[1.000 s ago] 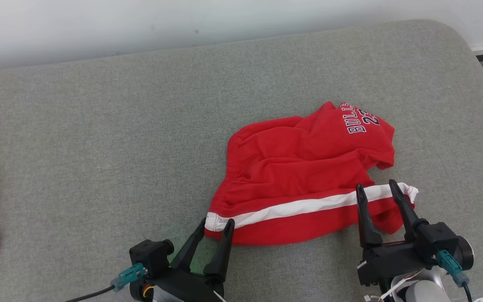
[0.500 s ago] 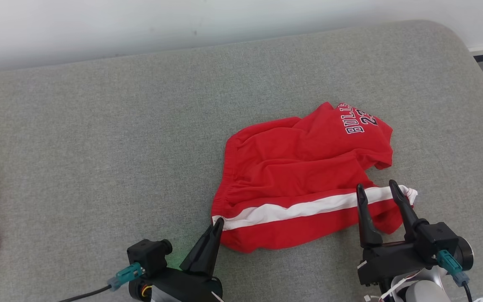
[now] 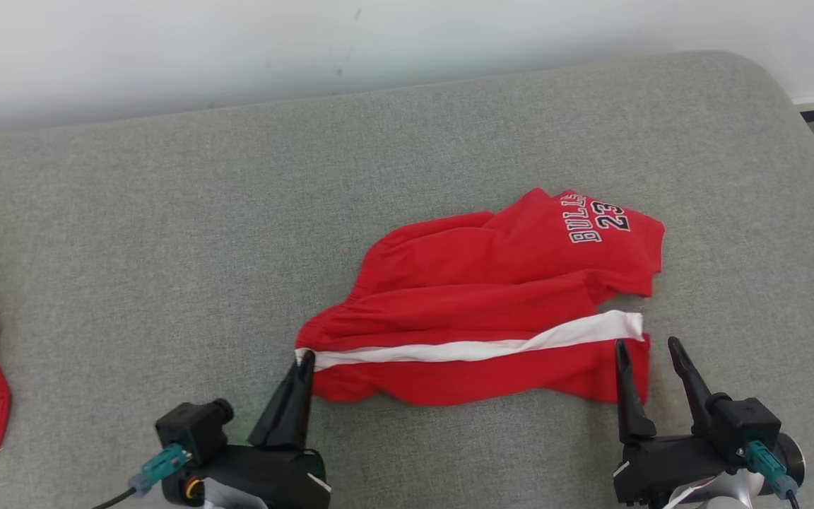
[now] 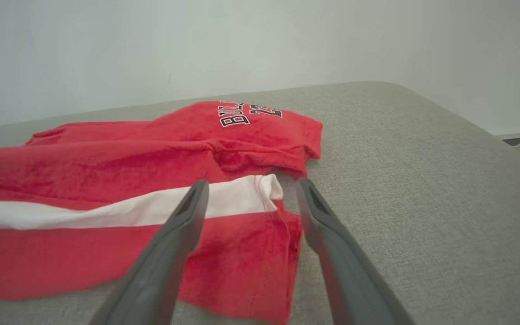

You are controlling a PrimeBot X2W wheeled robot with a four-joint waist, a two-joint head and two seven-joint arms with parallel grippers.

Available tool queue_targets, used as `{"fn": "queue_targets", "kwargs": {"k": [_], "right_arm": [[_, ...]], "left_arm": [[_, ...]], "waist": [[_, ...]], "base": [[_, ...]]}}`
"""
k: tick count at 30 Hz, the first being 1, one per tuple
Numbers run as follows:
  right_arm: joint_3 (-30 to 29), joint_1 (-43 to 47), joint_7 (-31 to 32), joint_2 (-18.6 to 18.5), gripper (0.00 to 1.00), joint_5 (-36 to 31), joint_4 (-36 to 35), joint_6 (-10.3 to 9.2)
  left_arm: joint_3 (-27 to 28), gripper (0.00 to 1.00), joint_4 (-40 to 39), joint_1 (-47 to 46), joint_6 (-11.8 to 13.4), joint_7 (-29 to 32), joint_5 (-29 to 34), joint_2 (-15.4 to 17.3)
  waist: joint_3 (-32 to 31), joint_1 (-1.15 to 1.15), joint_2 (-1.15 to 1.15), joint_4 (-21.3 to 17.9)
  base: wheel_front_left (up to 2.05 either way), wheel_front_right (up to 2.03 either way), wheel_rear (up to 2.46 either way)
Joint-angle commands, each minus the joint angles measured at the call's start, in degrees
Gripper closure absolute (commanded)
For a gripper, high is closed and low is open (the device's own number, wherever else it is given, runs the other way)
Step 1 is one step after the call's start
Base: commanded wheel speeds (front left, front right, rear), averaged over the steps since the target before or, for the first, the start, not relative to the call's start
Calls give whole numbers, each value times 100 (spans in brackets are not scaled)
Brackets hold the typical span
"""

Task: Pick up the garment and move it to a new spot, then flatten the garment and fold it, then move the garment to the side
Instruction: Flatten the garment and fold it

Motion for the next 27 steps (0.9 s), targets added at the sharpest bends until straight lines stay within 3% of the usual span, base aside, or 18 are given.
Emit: {"fn": "queue_targets", "kwargs": {"k": [1,15,19,27], "right_arm": [[-4,52,-2,14,0,85,27,7],[86,-467,-2,11,0,1187,680,7],[197,-628,-2,11,11,1159,838,7],[179,-739,-2,11,44,1133,1016,8]], "left_arm": [[60,100,3,86,8,-18,81,-9],[293,100,16,237,8,-18,270,-80],[290,100,33,229,8,-18,277,-95],[276,100,37,187,8,-18,268,-120]], "waist": [[0,0,0,-12],[96,0,0,60],[140,0,0,98],[177,0,0,144]], "base": [[0,0,0],[0,0,0],[0,0,0],[0,0,0]]}}
